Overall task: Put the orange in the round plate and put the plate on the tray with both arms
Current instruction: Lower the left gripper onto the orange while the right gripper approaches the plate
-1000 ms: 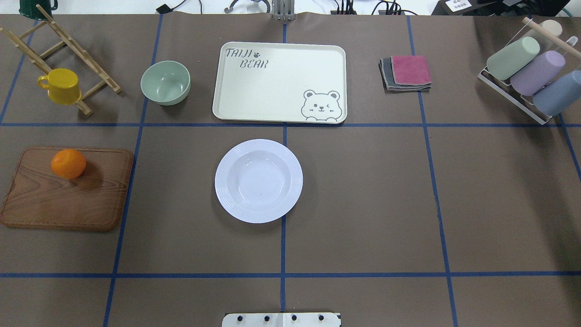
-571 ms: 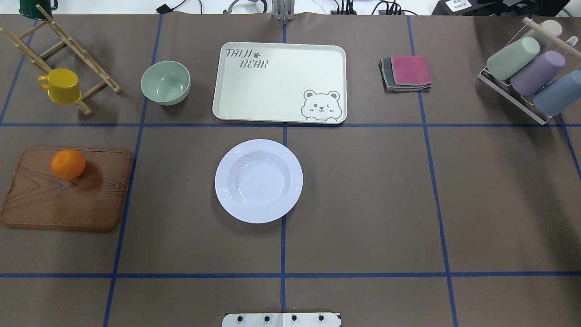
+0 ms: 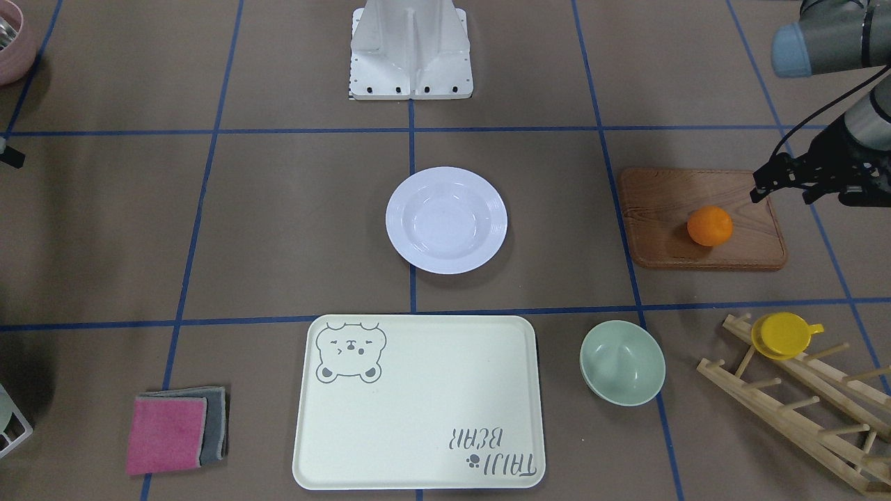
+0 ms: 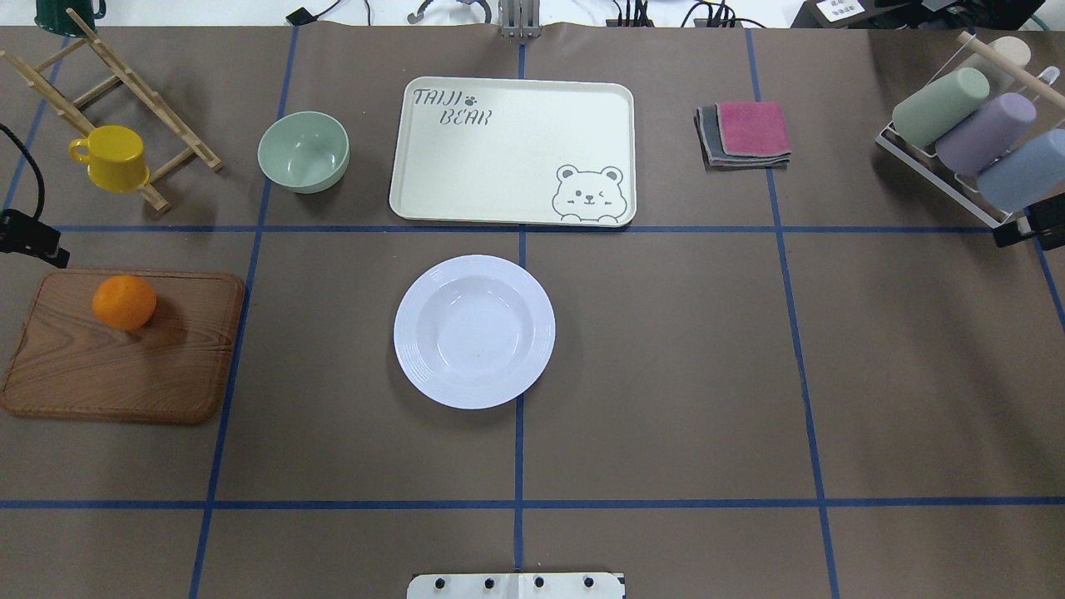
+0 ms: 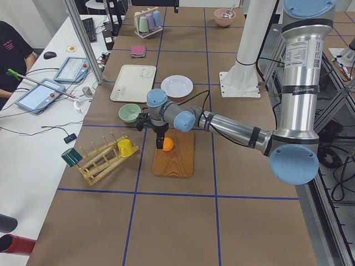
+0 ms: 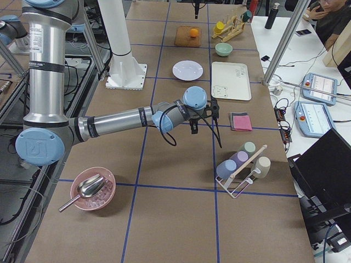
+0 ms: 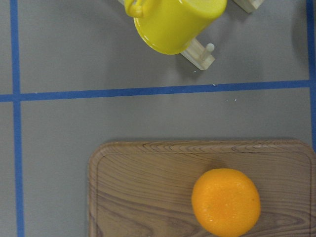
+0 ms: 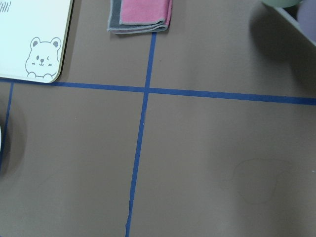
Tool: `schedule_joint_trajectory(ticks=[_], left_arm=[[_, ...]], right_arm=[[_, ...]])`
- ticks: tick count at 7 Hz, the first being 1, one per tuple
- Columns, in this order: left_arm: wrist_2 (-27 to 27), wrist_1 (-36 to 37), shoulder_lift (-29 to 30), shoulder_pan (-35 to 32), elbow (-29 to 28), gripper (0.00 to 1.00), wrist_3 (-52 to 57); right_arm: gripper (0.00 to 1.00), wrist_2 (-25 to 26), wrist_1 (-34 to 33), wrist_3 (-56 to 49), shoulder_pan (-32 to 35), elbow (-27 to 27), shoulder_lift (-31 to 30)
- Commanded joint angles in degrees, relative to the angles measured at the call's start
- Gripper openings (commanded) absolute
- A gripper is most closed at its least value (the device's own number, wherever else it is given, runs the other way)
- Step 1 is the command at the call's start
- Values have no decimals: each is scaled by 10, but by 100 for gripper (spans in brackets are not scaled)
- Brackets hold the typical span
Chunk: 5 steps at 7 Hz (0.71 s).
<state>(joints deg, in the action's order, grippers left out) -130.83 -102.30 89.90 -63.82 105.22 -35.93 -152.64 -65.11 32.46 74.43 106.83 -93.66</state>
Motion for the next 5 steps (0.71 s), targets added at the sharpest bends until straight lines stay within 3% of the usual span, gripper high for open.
schedule_joint_trajectory(ticks=[1,3,4,5], left_arm=[[30,-26,-1,44,-3,99,-61],[34,-29,1,59,-5,99,-89],[54,-57,1,70,-22,99,-93],[55,-95,2,72,-51,99,-98]], right_arm=[[100,38,171,230,-87,-3,22],[100,152,367,433,-197,-41,44],[98,198,443,517,-245,-74,77],[98,265,475,575,-295,-80,95]])
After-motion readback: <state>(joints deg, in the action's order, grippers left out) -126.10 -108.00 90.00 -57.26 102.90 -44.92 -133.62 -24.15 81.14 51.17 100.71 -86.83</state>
